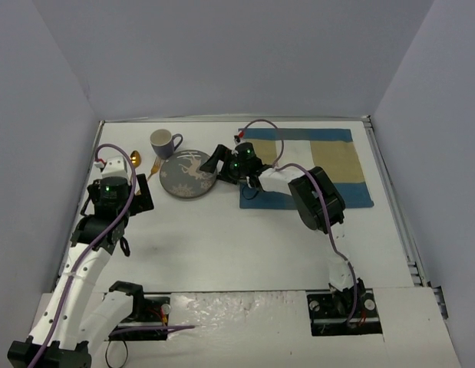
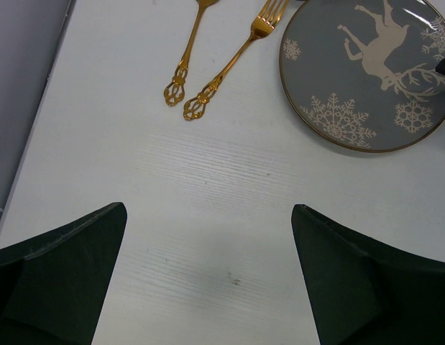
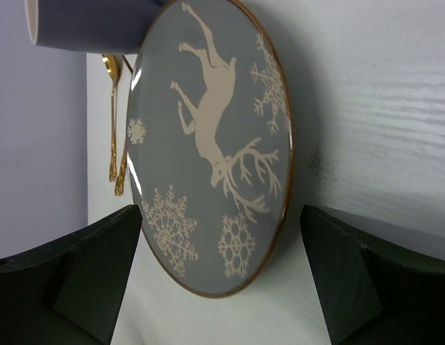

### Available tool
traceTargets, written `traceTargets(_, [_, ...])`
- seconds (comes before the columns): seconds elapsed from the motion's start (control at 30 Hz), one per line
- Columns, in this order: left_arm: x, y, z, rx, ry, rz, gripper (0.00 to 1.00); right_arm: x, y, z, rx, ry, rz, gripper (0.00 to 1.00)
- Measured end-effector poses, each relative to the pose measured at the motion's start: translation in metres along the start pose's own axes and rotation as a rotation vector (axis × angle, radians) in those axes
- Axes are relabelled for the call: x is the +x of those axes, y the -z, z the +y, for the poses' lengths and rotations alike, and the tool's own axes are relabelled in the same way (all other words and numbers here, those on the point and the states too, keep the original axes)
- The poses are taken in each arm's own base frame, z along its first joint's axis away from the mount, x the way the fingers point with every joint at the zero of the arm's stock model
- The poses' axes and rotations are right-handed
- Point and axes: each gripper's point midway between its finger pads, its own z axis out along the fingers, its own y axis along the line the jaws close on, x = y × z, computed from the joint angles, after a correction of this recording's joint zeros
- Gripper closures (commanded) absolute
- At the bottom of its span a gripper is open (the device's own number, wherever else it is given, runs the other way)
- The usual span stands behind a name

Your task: Set the dinner table for one person

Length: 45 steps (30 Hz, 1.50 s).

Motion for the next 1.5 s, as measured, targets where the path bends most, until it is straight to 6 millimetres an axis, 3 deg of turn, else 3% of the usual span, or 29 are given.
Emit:
traceTargets(0.23, [-0.003, 0.003, 0.002, -0.003, 0.005, -0.017, 0.03, 0.000, -0.015, 0.007, -0.058, -0.052, -0.010, 0.21])
traceTargets(0.37, [-0.003, 0.003, 0.002, -0.002, 0.006, -0.019, 0.03, -0.001, -0.020, 0.007, -0.064, -0.067, -0.012, 0.33])
traceTargets(0.63, [-0.003, 0.003, 0.001, -0.001, 0.005, -0.019, 0.03, 0.004, -0.028, -0.008, -0.029, -0.097, -0.004, 0.84])
traceTargets(0.77, [-0.004, 0.003, 0.001, -0.001, 0.005, -0.020, 0.03, 0.008, -0.028, -0.017, -0.007, -0.106, 0.007, 0.97])
traceTargets(0.97, [-0.004, 0.003, 0.001, -0.001, 0.006, -0.022, 0.03, 0.011, -0.021, -0.020, -0.030, -0.136, 0.017, 1.00])
traceTargets(1.23, [-0.005, 0.002, 0.001, 0.000, 0.004, -0.024, 0.03, 0.022, 0.008, -0.021, -0.055, -0.173, 0.071, 1.00])
traceTargets(1.5, [-0.004, 0.001, 0.001, -0.002, 0.001, -0.019, 0.03, 0.012, 0.037, -0.009, -0.098, -0.191, 0.074, 1.00])
